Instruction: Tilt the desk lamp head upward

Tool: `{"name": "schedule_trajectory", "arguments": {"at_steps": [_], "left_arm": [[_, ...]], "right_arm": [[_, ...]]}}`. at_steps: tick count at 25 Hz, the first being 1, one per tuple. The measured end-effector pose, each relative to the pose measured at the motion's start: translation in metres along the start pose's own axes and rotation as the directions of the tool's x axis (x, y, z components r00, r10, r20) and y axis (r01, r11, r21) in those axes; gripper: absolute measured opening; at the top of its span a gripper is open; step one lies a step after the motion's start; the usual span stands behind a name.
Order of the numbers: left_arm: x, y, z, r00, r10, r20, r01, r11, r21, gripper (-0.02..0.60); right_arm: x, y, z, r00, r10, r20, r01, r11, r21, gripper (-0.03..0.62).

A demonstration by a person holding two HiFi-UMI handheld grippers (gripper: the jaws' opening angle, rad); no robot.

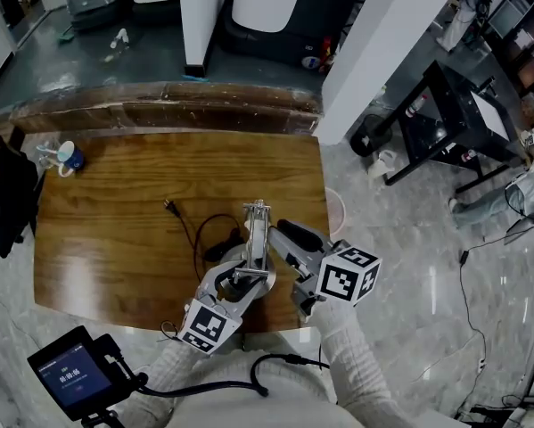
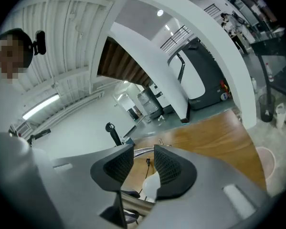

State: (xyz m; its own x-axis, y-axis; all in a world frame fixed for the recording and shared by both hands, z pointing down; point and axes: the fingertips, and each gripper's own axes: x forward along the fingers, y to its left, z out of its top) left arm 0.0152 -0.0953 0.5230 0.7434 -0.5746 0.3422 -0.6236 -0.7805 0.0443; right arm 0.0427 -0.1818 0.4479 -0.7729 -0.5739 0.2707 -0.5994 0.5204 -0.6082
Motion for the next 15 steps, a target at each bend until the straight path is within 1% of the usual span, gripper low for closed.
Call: {"name": "schedule_trajectory", "arguments": {"at_steps": [3, 4, 5, 6, 7, 8, 9, 10, 11, 13, 14, 15], "left_arm": [[0.003, -0.003, 0.002, 1.0, 0.012, 0.003, -0.012, 1.0, 0.013, 0.17], [0.004, -0.002, 0.003, 1.0, 0.019, 0.006, -0.019, 1.0, 0.007, 0.17], [0.004, -0.002, 0.004, 1.0, 0.026, 0.008, -0.026, 1.0, -0.004, 0.17], [0.005, -0.001, 0.004, 1.0, 0.03, 0.01, -0.03, 0.999, -0.017, 0.17], [0.005, 0.0, 0.004, 0.999, 0.032, 0.011, -0.032, 0.999, -0.029, 0.17], [0.005, 0.001, 0.005, 0.999, 0.033, 0.012, -0.033, 0.999, -0.039, 0.167], [0.006, 0.001, 0.005, 0.999, 0.033, 0.012, -0.033, 0.999, -0.043, 0.166], [0.006, 0.001, 0.005, 0.999, 0.034, 0.012, -0.033, 0.999, -0.043, 0.163], [0.006, 0.001, 0.005, 0.999, 0.035, 0.011, -0.034, 0.999, -0.04, 0.162], [0.006, 0.002, 0.005, 0.999, 0.037, 0.01, -0.036, 0.999, -0.037, 0.161], [0.006, 0.002, 0.006, 0.999, 0.037, 0.01, -0.036, 0.999, -0.039, 0.161], [0.006, 0.002, 0.006, 0.999, 0.036, 0.01, -0.035, 0.999, -0.041, 0.161]], "right_arm": [[0.001, -0.001, -0.002, 0.999, 0.035, -0.001, -0.035, 0.995, 0.094, 0.124], [0.001, -0.001, -0.001, 0.999, 0.039, 0.003, -0.039, 0.994, 0.103, 0.126], [0.001, -0.001, 0.0, 0.999, 0.032, 0.009, -0.033, 0.996, 0.083, 0.127], [0.0, -0.002, 0.003, 1.0, 0.014, 0.016, -0.014, 1.0, 0.028, 0.127], [0.0, -0.003, 0.005, 1.0, -0.019, 0.02, 0.02, 0.998, -0.061, 0.126], [-0.001, -0.006, 0.006, 0.998, -0.061, 0.019, 0.063, 0.983, -0.172, 0.121], [-0.002, -0.01, 0.005, 0.994, -0.105, 0.009, 0.103, 0.954, -0.282, 0.12], [-0.002, -0.014, 0.001, 0.99, -0.143, -0.013, 0.128, 0.92, -0.369, 0.117], [0.0, -0.016, -0.005, 0.985, -0.167, -0.042, 0.134, 0.896, -0.423, 0.117], [0.006, -0.017, -0.016, 0.981, -0.173, -0.087, 0.115, 0.881, -0.46, 0.117], [0.009, -0.016, -0.018, 0.98, -0.178, -0.093, 0.111, 0.866, -0.487, 0.117], [0.011, -0.017, -0.02, 0.977, -0.193, -0.092, 0.117, 0.841, -0.528, 0.117]]}}
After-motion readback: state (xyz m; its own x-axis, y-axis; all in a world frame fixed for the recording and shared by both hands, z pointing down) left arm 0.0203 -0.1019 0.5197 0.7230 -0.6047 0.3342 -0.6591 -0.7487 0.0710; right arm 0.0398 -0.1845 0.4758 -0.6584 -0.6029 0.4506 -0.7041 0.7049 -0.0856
